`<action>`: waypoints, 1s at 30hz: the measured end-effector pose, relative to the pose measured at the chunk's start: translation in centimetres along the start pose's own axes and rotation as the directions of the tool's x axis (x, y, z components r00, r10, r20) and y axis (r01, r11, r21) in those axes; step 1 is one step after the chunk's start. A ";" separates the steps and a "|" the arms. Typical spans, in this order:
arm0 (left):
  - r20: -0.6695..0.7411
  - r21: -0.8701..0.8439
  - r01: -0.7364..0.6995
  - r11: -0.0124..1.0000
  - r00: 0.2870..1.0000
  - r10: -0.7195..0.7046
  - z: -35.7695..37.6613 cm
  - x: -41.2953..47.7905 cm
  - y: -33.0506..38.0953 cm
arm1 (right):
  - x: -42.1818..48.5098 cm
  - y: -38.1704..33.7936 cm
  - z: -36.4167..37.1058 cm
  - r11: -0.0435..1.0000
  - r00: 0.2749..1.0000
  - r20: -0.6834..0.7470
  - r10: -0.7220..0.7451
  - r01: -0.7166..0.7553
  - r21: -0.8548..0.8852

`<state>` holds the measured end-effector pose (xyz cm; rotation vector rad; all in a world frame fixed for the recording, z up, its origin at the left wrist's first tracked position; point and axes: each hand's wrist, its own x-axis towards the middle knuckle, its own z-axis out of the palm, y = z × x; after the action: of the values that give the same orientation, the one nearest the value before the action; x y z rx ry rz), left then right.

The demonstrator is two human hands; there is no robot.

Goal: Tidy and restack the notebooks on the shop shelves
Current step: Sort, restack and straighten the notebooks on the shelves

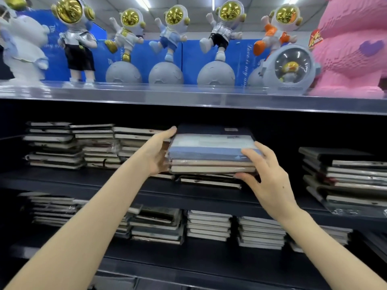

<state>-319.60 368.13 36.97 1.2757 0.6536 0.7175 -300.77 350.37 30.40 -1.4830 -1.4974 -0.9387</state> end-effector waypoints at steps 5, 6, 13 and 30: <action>0.009 0.023 0.023 0.999 1.000 -0.024 1.5 -0.2 -2.8 | -2.3 -0.7 -0.9 0.864 0.957 0.174 0.231 -0.284 0.416; -0.024 -0.009 0.009 1.000 1.000 -0.009 1.7 -0.5 -3.5 | -2.3 -0.8 -1.4 0.748 0.910 0.241 0.337 -0.414 0.518; -0.102 -0.148 -0.132 0.980 0.988 0.117 3.2 -2.9 -7.1 | 0.7 0.4 -0.9 0.353 0.586 0.559 0.587 -0.806 0.475; 0.291 0.002 -0.488 0.873 0.835 0.467 5.6 -8.3 -11.8 | -8.5 -1.3 -6.7 0.437 0.776 0.367 0.513 -0.604 0.667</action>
<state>-319.08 356.57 26.64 1.6015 0.1178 0.8993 -301.90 340.81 25.26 -1.2248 -1.0893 0.2199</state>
